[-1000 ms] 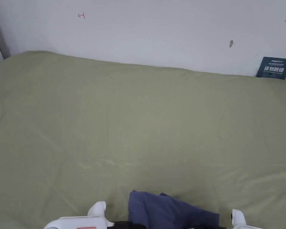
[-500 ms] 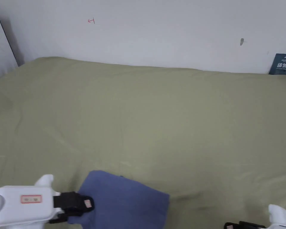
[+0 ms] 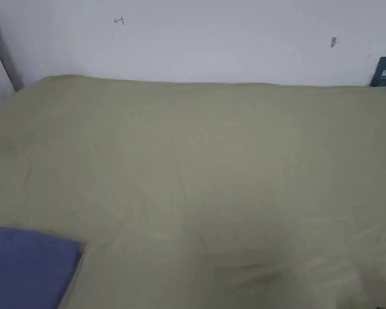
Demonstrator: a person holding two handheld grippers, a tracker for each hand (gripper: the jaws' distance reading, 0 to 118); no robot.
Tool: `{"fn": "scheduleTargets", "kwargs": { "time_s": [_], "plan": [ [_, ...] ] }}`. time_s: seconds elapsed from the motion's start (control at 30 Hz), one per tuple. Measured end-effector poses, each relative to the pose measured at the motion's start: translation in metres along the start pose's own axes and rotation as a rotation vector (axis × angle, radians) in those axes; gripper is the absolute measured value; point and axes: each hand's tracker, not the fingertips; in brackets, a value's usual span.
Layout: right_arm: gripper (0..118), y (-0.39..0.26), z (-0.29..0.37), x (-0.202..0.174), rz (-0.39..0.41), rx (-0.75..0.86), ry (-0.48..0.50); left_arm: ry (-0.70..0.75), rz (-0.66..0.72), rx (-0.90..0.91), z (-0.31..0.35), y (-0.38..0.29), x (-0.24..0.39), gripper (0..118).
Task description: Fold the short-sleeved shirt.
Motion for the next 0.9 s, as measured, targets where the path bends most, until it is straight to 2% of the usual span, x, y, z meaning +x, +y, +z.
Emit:
{"fn": "scheduleTargets", "kwargs": {
  "time_s": [0.07, 0.1, 0.13, 0.23, 0.27, 0.37, 0.43, 0.5, 0.6, 0.67, 0.7, 0.73, 0.77, 0.83, 0.9],
  "plan": [
    [0, -0.004, 0.0, -0.005, 0.005, -0.017, -0.014, 0.22, 0.023, 0.011, -0.005, 0.002, -0.014, 47],
    [0, -0.005, 0.001, -0.006, 0.009, -0.024, -0.014, 0.274, 0.062, 0.016, -0.005, 0.002, -0.022, 63],
    [0, -0.006, 0.003, -0.008, 0.011, -0.028, -0.015, 0.306, 0.119, 0.058, 0.0, -0.002, -0.028, 69],
    [0, -0.009, 0.016, -0.011, 0.02, -0.018, -0.002, 0.158, 0.301, 0.213, 0.028, -0.021, -0.032, 69],
    [0, -0.008, 0.021, -0.011, 0.022, -0.009, 0.003, 0.146, 0.325, 0.272, 0.041, -0.029, -0.021, 69],
    [0, -0.003, 0.035, -0.016, 0.091, 0.045, -0.033, 0.149, 0.162, 0.431, 0.069, -0.04, 0.012, 69],
    [0, 0.004, 0.048, -0.024, 0.156, 0.096, -0.055, 0.164, 0.026, 0.506, 0.082, -0.059, 0.061, 69],
    [0, 0.011, 0.062, -0.035, 0.215, 0.161, -0.063, 0.128, -0.05, 0.554, 0.08, -0.076, 0.111, 68],
    [0, 0.024, 0.086, -0.051, 0.266, 0.273, -0.063, 0.026, -0.144, 0.627, 0.075, -0.11, 0.202, 65],
    [0, 0.031, 0.1, -0.062, 0.296, 0.337, -0.077, -0.005, -0.227, 0.632, 0.069, -0.125, 0.257, 58],
    [0, 0.034, 0.108, -0.069, 0.323, 0.38, -0.108, -0.014, -0.257, 0.639, 0.067, -0.131, 0.283, 47],
    [0, 0.035, 0.115, -0.073, 0.343, 0.413, -0.124, -0.026, -0.283, 0.636, 0.063, -0.136, 0.304, 24],
    [0, 0.035, 0.121, -0.078, 0.361, 0.459, -0.153, -0.052, -0.311, 0.66, 0.062, -0.143, 0.326, 10],
    [0, 0.031, 0.132, -0.085, 0.363, 0.552, -0.171, -0.057, -0.341, 0.716, 0.06, -0.159, 0.361, 0],
    [0, 0.028, 0.143, -0.091, 0.341, 0.629, -0.219, -0.064, -0.332, 0.782, 0.058, -0.166, 0.382, 0]
  ]
}}
